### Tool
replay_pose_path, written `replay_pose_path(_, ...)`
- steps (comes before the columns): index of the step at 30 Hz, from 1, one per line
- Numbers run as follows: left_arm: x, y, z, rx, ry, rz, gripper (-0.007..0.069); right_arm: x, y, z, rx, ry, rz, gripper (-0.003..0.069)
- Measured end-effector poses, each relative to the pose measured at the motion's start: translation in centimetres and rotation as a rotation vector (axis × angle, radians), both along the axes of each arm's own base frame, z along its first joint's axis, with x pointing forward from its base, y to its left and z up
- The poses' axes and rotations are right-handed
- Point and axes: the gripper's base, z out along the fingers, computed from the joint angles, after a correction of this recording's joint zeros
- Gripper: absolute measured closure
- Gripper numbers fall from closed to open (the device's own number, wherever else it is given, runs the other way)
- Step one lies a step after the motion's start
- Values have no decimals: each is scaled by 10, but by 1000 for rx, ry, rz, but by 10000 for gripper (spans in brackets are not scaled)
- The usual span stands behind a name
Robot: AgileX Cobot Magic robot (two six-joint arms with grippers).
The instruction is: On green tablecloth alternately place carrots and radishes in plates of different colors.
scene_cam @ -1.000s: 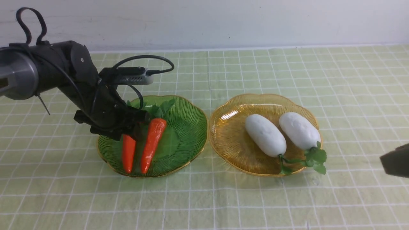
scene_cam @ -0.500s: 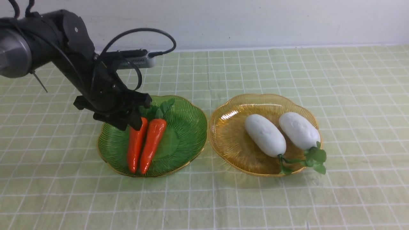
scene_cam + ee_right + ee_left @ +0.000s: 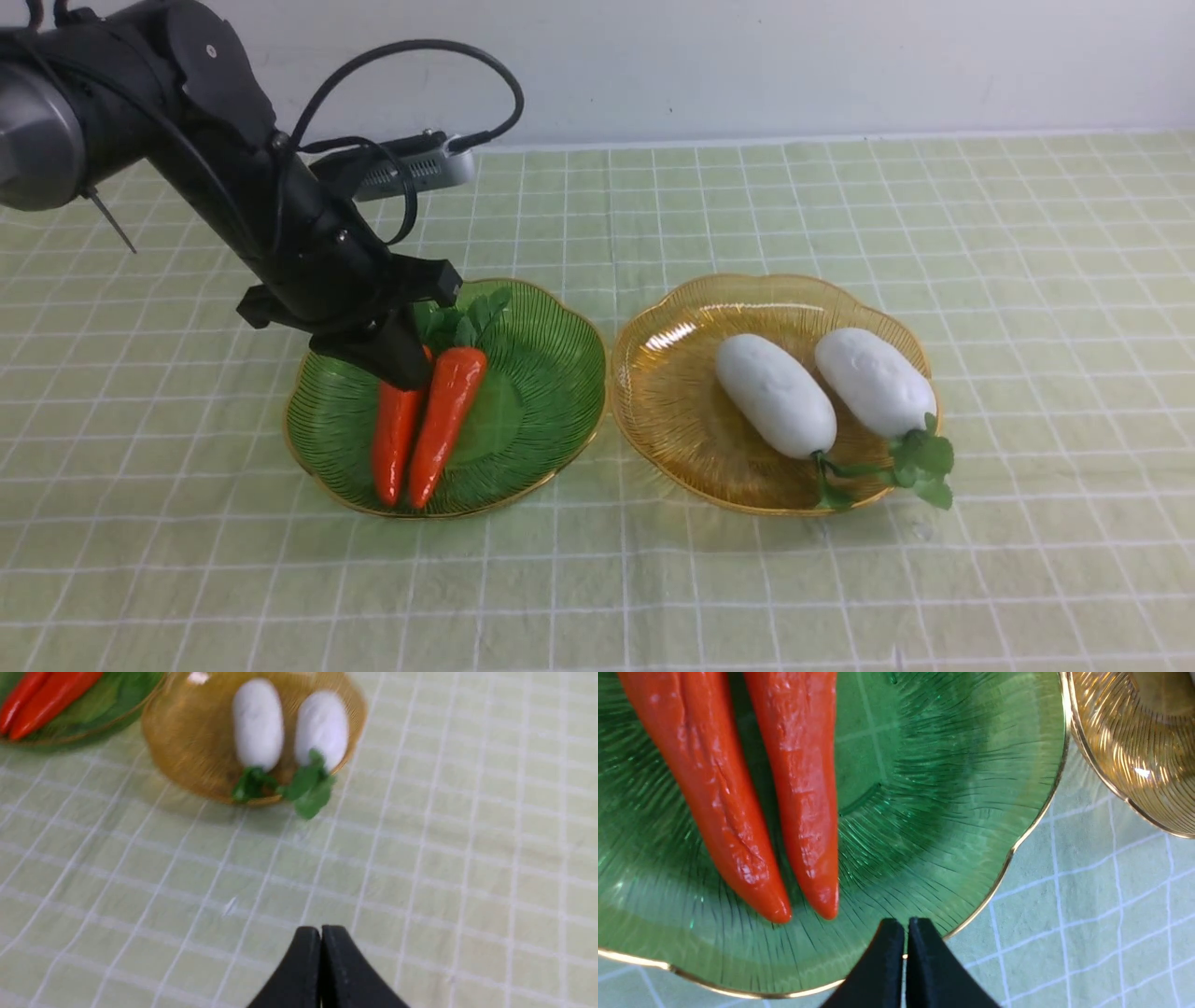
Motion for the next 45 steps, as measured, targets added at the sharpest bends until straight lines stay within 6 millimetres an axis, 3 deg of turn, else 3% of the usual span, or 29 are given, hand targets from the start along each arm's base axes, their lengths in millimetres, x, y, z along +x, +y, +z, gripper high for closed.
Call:
replay_pose_path(5, 0, 0, 0, 1, 1, -6, 632, 14, -5, -8, -12, -394, -53, 671)
replay_pose_path(11, -1, 0, 0, 1, 8, -8, 632, 34, -3, -32, 12, -594, -57, 673)
replay_pose_path(32, -1, 0, 0, 6, -10, -59, 632, 47, -1, -97, -14, -389, -52, 674)
replay_pose_path(45, 3, 7, 7, 57, -67, -130, 632, 37, -1, -161, 26, -287, -55, 674)
